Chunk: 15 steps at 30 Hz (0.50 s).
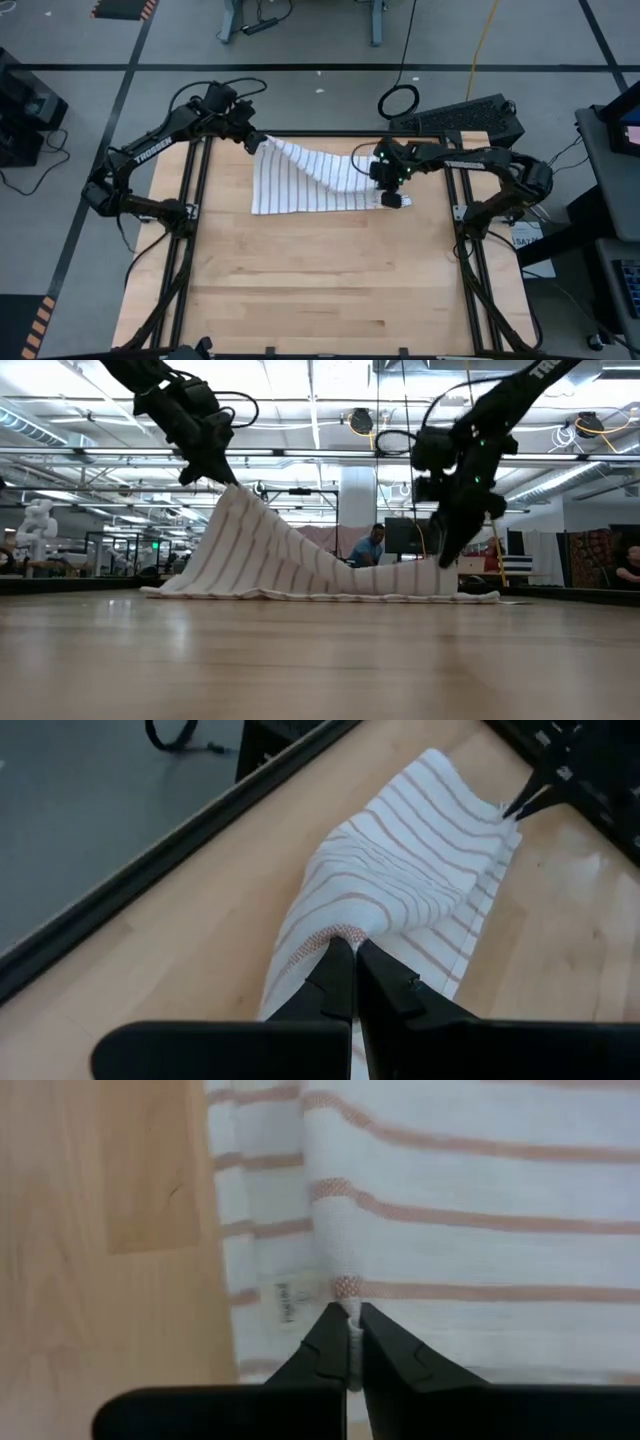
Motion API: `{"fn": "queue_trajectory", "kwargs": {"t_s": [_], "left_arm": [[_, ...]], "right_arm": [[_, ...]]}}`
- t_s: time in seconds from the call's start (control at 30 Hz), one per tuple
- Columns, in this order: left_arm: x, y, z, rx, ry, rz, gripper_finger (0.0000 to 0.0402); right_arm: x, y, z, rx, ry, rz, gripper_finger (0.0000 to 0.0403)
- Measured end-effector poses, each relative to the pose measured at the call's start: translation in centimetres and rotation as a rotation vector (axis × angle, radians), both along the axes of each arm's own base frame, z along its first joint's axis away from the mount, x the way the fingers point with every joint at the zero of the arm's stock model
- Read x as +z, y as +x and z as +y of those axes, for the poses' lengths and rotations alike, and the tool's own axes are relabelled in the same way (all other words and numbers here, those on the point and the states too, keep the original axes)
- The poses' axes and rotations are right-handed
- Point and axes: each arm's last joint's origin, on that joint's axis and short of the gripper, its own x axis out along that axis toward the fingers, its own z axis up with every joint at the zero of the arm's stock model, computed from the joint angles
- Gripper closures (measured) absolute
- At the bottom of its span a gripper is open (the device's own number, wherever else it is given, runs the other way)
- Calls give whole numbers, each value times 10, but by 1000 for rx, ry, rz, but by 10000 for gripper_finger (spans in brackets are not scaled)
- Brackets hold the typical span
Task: Roll towel
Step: Roll the white towel
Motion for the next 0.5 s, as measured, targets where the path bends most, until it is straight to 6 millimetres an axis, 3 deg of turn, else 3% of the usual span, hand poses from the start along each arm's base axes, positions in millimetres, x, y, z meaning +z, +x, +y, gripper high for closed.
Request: {"fn": "queue_trajectory", "kwargs": {"t_s": [0.3, 0.5], "left_arm": [[25, -12, -18, -13, 98, -67, 399], [37, -18, -34, -70, 169, -80, 399]], "right_arm": [[69, -15, -16, -5, -17, 21, 400], [96, -22, -21, -27, -2, 36, 400]]}}
